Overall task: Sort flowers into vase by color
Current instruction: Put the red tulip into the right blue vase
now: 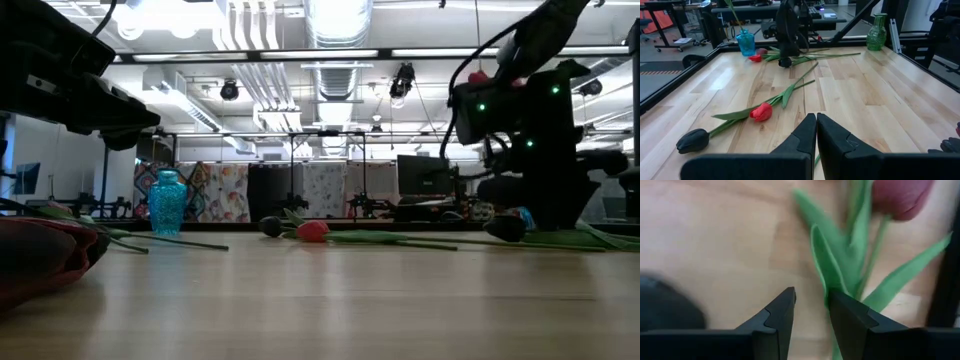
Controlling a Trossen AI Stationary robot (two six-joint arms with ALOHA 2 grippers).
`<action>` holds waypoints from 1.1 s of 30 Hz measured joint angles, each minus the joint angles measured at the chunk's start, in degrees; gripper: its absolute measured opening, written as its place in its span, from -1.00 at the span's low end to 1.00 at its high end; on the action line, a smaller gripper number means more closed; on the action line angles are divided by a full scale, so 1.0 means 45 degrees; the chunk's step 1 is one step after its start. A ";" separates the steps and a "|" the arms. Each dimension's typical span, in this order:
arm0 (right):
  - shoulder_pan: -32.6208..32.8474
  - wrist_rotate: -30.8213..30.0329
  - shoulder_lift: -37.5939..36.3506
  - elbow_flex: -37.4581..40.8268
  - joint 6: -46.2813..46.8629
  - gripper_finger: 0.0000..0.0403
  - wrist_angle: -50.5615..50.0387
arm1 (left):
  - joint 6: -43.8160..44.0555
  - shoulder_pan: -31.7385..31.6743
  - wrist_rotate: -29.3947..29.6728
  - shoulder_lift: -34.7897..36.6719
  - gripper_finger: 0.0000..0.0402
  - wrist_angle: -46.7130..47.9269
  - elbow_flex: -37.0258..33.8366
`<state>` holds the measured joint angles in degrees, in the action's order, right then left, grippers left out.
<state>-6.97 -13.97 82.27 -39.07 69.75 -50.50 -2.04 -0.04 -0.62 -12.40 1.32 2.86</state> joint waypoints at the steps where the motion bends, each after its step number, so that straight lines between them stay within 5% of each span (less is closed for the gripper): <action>1: 0.0166 0.0362 -0.0114 -0.0044 -0.0026 -0.41 0.0045 | 0.0004 0.0001 0.0000 0.0000 -1.00 -0.0002 -0.0001; 6: 0.1216 0.1859 -0.1157 -0.0889 -0.0110 -0.41 0.0103 | 0.0004 0.0001 0.0000 0.0000 -1.00 0.0001 -0.0001; 14: 0.2022 0.0273 -0.2813 -0.1627 0.0645 -0.41 -0.3127 | 0.0003 -0.0004 0.0000 0.0000 -1.00 0.0001 -0.0001; 19: 0.2455 0.2821 -0.2835 -0.1112 -0.0004 -0.41 -0.4913 | 0.0004 -0.0002 0.0000 0.0000 -1.00 0.0001 0.0000; 24: 0.3168 0.4445 -0.2834 -0.0298 -0.0596 -0.41 -0.2689 | 0.0000 -0.0004 0.0000 -0.0005 -1.00 -0.0004 0.0002; 33: 0.3129 0.3000 -0.1822 0.1112 -0.0824 -0.41 -0.0773 | 0.0001 -0.0002 0.0000 -0.0016 -1.00 -0.0004 -0.0001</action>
<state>7.11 -0.47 74.07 -34.06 66.04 -53.98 -2.03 -0.05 -0.62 -12.48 1.30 2.85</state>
